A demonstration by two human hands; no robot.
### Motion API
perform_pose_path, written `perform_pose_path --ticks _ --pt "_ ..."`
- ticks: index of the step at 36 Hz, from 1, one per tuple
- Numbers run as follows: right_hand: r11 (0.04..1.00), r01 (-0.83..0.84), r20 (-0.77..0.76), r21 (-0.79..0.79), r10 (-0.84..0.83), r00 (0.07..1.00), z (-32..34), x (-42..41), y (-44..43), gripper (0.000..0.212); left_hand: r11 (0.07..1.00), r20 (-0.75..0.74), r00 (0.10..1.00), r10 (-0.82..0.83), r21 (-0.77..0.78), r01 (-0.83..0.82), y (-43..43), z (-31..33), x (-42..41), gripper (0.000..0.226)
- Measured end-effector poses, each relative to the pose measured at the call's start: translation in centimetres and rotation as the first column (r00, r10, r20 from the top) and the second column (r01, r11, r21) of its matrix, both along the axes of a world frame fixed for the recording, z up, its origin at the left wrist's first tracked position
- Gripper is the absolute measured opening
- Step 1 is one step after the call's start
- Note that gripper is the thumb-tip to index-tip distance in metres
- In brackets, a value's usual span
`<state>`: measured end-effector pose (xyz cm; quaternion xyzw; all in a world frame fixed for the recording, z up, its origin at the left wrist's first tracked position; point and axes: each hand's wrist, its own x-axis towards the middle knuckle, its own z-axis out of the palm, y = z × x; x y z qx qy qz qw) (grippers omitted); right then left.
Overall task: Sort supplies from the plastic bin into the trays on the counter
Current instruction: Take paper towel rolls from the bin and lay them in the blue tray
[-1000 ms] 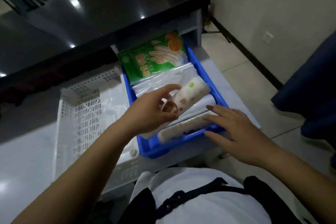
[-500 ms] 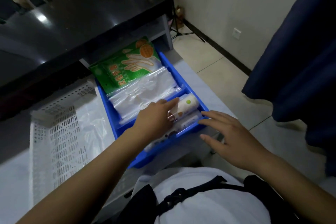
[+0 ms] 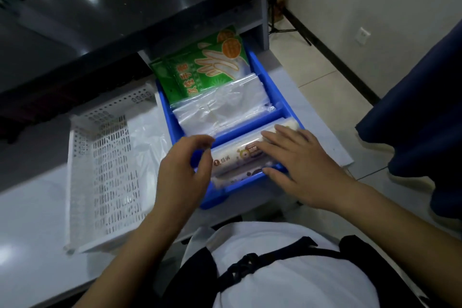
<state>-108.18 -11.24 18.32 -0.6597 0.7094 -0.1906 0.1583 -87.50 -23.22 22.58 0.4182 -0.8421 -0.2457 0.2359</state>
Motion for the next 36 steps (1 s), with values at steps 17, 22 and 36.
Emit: perform_pose_path --ticks 17,22,36 --pt "0.992 -0.085 -0.261 0.097 0.108 0.959 1.0 -0.8 -6.5 0.045 0.942 0.541 0.773 -0.332 0.154 0.297 3.3 -3.2 1.3 0.067" --pt "0.996 -0.071 -0.262 0.047 0.081 0.962 0.6 -0.7 -6.4 0.046 0.944 0.534 0.780 -0.326 0.141 0.298 3.4 -3.1 1.2 0.066" --pt "0.991 -0.063 -0.271 -0.120 0.029 0.962 -0.4 -0.1 -5.0 0.042 0.956 0.358 0.895 -0.266 0.216 0.198 3.2 -1.6 0.9 0.043"
